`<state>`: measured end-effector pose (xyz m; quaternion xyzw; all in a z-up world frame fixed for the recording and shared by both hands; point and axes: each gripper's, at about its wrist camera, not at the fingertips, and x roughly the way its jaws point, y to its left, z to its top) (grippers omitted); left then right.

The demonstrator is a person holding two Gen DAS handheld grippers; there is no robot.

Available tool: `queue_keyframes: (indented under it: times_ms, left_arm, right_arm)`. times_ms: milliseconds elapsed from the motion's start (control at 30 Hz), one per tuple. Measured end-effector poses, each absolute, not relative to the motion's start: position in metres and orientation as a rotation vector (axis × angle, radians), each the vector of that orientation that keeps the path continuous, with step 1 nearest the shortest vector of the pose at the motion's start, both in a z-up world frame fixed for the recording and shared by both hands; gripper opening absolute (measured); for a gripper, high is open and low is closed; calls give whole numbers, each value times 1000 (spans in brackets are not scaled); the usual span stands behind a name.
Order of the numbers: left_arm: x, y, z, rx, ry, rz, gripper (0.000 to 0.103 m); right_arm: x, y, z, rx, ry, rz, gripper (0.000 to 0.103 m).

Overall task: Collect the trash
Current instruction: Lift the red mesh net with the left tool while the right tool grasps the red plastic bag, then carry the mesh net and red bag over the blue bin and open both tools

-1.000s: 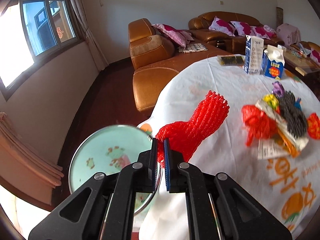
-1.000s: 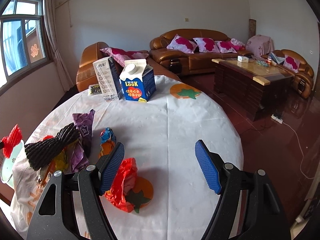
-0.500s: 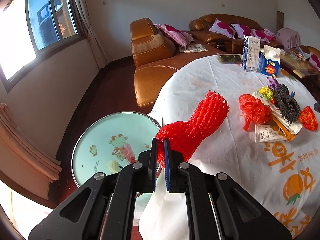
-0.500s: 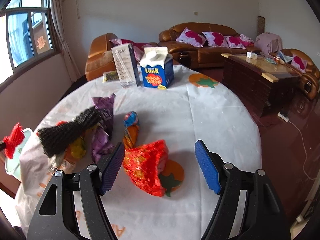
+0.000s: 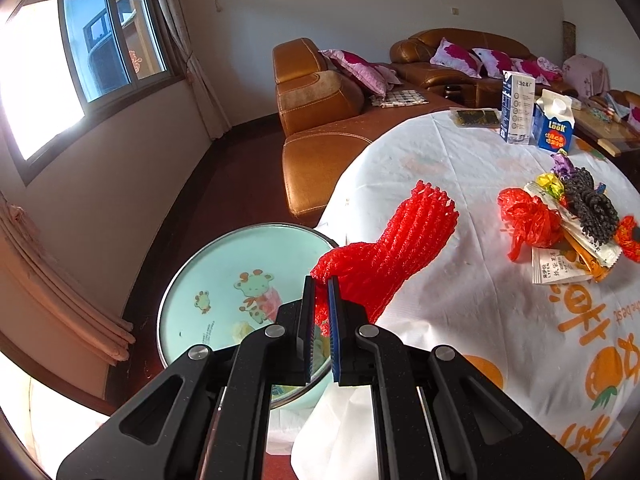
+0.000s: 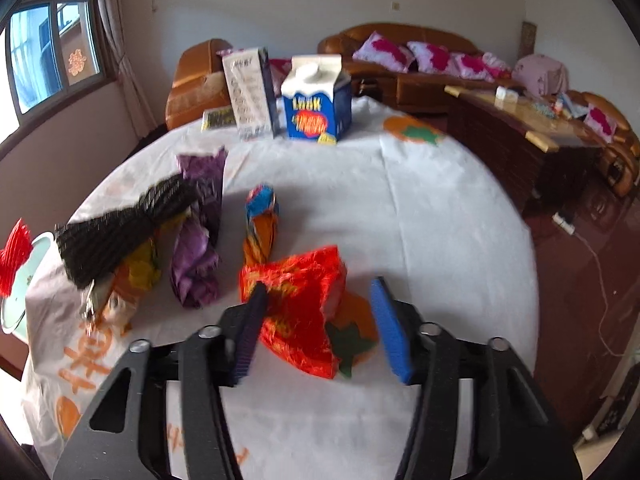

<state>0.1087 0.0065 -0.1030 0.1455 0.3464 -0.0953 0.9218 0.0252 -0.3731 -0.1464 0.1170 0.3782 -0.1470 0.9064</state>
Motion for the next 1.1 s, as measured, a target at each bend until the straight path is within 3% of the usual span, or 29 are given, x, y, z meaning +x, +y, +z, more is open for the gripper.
queue_keyframes:
  times_ms: [133, 200, 667, 1100]
  left_arm:
    - [107, 6, -104, 294, 722, -208, 6]
    - [106, 9, -99, 289, 710, -206, 6]
    - [101, 31, -80, 298, 670, -144, 6]
    - [102, 71, -85, 340, 689, -6, 6]
  right_arm:
    - [24, -374, -150, 261, 786, -243, 8]
    - [22, -371, -138, 237, 749, -238, 5]
    - [27, -345, -67, 143, 549, -158, 3]
    - [80, -253, -32, 9, 430, 126, 3]
